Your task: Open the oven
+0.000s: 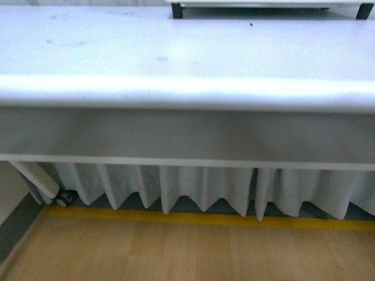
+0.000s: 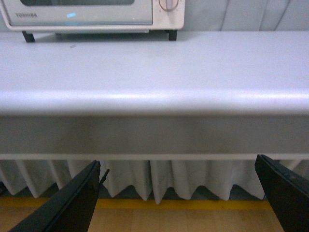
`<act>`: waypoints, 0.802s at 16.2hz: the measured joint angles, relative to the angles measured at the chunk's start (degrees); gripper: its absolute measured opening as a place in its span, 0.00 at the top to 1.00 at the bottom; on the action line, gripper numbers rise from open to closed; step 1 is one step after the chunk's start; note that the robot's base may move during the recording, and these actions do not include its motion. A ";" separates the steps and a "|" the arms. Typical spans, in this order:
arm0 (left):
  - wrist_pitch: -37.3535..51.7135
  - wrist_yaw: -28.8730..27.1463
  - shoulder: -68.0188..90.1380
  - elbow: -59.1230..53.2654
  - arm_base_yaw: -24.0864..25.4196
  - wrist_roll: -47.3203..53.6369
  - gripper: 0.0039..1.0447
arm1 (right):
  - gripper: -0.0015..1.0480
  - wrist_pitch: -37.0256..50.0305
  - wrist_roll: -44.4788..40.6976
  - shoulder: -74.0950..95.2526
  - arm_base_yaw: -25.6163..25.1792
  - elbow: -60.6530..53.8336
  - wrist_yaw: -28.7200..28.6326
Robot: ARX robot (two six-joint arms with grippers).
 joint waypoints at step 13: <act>0.02 -0.02 0.00 0.00 0.00 0.02 0.06 | 0.06 0.00 0.02 0.02 0.00 0.00 -0.02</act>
